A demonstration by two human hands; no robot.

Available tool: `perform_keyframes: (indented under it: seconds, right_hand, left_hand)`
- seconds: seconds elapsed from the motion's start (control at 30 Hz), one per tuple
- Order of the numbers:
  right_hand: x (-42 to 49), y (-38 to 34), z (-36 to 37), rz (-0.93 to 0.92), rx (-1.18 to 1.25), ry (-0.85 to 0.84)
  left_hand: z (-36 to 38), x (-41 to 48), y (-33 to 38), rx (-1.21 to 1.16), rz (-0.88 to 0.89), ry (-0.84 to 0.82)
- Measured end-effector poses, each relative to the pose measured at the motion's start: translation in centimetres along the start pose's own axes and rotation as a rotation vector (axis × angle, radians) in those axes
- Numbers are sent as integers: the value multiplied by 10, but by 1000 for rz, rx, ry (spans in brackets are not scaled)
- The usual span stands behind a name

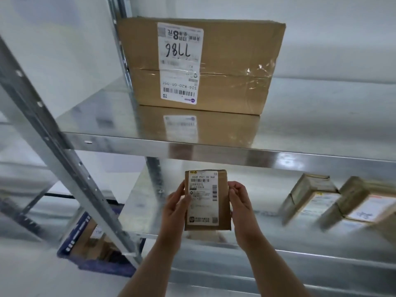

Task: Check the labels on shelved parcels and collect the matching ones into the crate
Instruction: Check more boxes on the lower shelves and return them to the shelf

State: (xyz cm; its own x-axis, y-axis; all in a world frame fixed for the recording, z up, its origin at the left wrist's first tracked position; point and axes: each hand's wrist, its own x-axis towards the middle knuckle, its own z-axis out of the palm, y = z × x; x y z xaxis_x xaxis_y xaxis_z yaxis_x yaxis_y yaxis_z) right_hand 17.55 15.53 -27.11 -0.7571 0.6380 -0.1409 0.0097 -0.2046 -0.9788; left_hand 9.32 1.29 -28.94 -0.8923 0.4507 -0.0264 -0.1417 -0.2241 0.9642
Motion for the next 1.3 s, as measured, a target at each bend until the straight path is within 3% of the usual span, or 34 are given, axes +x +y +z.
perform_keyframes:
  seconds: [0.2,0.53,0.8,0.87,1.0,1.3]
  right_hand:
    - [-21,3,19,-84,40,-17]
    - [-33,8,29,-88,-5,-8]
    - [-35,10,14,-10,102,-130]
    - [-39,8,17,-28,123,-205]
    - [-44,10,20,-14,157,-302]
    - [-52,11,17,-10,85,-250]
  left_hand:
    - [-14,-6,15,-32,19,-127]
    - [-38,-3,25,-67,-44,-184]
    - [-49,2,25,-29,-151,-93]
    - [-45,-3,26,17,-118,-163]
    - [-40,-10,29,62,-105,-468]
    - [-38,-12,25,13,-113,-448]
